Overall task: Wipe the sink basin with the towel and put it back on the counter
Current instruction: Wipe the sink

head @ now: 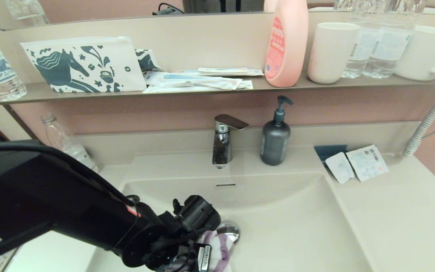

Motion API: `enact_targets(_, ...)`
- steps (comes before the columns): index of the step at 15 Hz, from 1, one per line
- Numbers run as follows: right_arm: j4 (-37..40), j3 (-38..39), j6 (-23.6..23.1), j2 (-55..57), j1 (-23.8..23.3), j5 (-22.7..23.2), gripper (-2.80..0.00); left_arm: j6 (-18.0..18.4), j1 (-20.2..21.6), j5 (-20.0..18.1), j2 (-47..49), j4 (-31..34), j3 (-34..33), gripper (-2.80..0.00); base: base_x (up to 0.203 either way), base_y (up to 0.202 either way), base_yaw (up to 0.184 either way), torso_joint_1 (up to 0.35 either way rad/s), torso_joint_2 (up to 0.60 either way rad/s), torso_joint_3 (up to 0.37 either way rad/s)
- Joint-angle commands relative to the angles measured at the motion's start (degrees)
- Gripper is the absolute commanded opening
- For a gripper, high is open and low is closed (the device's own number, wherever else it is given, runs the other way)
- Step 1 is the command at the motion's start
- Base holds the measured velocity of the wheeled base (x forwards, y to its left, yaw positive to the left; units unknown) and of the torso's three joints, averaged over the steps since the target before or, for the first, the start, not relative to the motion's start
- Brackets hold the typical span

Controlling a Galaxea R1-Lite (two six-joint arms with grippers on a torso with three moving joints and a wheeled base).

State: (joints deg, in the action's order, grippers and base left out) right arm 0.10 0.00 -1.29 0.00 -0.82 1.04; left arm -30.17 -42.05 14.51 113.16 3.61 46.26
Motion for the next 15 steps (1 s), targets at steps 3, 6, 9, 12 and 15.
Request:
enact_targets(3, 0.0, 0.0, 0.0, 0.0, 0.0, 0.0, -2.8, 7.6, 7.8, -0.1, -2.3, -6.1, -0.5, -2.8, 0.0, 0.0, 0.0, 0.0, 0.0, 0.0)
enact_targets(6, 0.0, 0.0, 0.0, 0.0, 0.0, 0.0, -2.8, 10.7, 10.2, 0.3, 1.7, -16.2, -0.5, -2.8, 0.0, 0.0, 0.0, 0.0, 0.0, 0.0)
enact_targets(9, 0.0, 0.0, 0.0, 0.0, 0.0, 0.0, -2.8, 10.9, 10.1, 1.5, 6.2, -22.7, 0.0, -2.8, 0.0, 0.0, 0.0, 0.0, 0.0, 0.0)
enact_targets(12, 0.0, 0.0, 0.0, 0.0, -0.1, 0.0, -2.8, 9.6, 8.6, 5.1, 9.5, -25.4, 3.1, -2.8, 0.0, 0.0, 0.0, 0.0, 0.0, 0.0)
enact_targets(15, 0.0, 0.0, 0.0, 0.0, -0.1, 0.0, -2.8, 5.9, 3.8, 8.6, 12.4, -25.3, 6.1, -2.8, 0.0, 0.0, 0.0, 0.0, 0.0, 0.0)
